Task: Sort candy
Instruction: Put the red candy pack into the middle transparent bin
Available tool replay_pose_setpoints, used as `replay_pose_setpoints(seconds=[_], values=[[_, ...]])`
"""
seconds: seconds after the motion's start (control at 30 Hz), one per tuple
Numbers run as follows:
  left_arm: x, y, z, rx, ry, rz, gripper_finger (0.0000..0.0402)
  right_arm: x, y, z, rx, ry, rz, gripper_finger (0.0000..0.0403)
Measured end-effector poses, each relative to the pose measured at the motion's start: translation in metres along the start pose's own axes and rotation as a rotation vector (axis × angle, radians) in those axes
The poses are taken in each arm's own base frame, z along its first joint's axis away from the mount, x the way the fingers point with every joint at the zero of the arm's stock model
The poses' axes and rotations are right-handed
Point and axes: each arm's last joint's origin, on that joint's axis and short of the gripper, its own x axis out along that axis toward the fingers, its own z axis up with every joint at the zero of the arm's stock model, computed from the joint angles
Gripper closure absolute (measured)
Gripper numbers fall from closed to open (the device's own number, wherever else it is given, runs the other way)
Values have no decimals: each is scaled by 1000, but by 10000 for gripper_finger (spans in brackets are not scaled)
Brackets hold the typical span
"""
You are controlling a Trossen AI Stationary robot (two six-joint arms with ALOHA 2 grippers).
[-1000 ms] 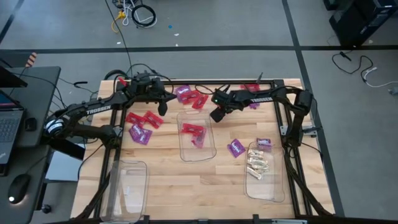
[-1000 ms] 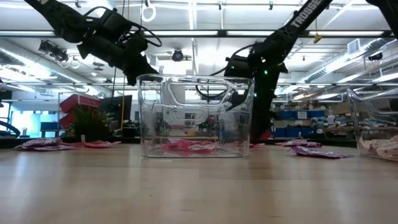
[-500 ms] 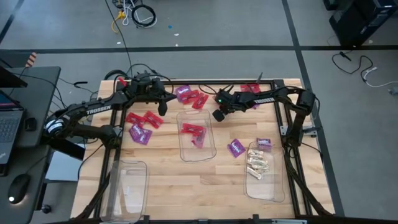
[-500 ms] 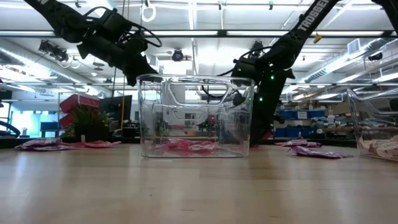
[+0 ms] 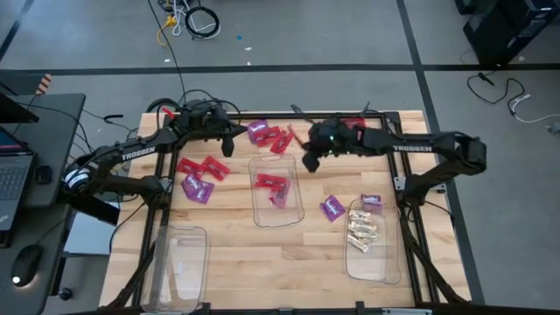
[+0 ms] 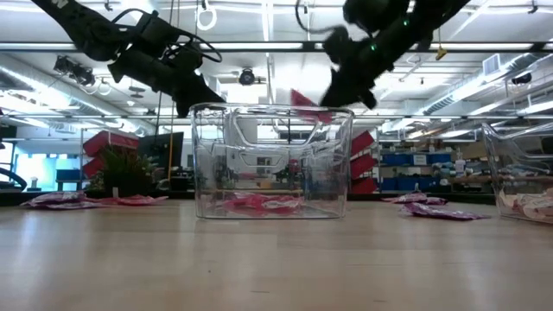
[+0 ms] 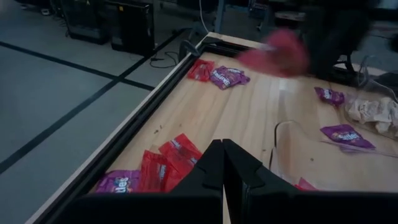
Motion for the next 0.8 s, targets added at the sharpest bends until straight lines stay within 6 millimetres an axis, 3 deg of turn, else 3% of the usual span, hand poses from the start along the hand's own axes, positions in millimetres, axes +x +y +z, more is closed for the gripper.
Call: replay_pose_setpoints(seconds=[0.1, 0.33, 0.6, 0.8], values=[[0, 0, 0, 0, 0, -1, 401, 5, 25, -2, -51, -27, 127, 402], [0, 0, 1, 0, -7, -5, 401, 39, 62, -4, -150, 71, 267, 402], [0, 0, 1, -1, -7, -5, 401, 76, 72, -5, -189, 218, 297, 396], [0, 0, 4, -1, -7, -13, 401, 81, 76, -3, -260, 279, 300, 337]])
